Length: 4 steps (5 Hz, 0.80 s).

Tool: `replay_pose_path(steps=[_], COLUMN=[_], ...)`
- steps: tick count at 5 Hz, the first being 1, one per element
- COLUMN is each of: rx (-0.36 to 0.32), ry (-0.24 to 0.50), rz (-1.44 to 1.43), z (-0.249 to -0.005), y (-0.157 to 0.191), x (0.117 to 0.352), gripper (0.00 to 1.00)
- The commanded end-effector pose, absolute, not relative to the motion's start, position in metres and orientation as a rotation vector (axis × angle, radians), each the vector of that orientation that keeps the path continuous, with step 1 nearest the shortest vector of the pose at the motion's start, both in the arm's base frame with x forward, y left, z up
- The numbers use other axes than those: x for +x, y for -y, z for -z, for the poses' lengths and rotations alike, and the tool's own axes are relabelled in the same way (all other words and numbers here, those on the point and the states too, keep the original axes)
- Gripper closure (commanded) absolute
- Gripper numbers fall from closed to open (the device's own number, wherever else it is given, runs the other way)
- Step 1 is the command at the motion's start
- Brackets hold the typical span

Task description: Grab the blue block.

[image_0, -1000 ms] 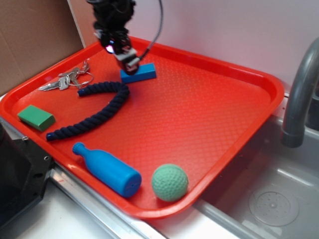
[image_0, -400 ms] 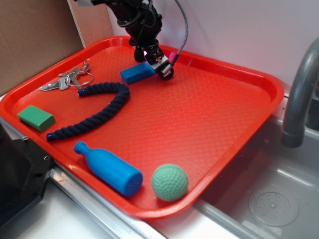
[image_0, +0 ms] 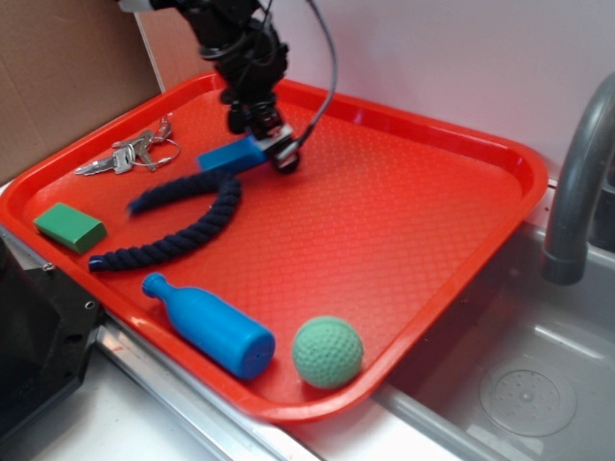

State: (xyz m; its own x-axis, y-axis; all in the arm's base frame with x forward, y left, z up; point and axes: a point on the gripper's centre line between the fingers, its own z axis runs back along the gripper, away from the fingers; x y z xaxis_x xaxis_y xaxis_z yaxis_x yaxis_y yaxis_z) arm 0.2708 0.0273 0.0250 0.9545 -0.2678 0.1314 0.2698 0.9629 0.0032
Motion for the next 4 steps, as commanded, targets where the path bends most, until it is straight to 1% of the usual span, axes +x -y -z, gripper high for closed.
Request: replay_pose_path(steps=[1, 2, 3, 4], rx=[0.036, 0.063, 0.047, 0.04], ry=[0.139, 0.111, 0.089, 0.059], rz=[0.189, 0.197, 0.201, 0.198], z=[-0.1, -0.083, -0.057, -0.042], y=[-0.017, -0.022, -0.037, -0.039], x=[0.276, 0.264, 0.251, 0.246], gripper=[0.0, 0.0, 0.0, 0.0])
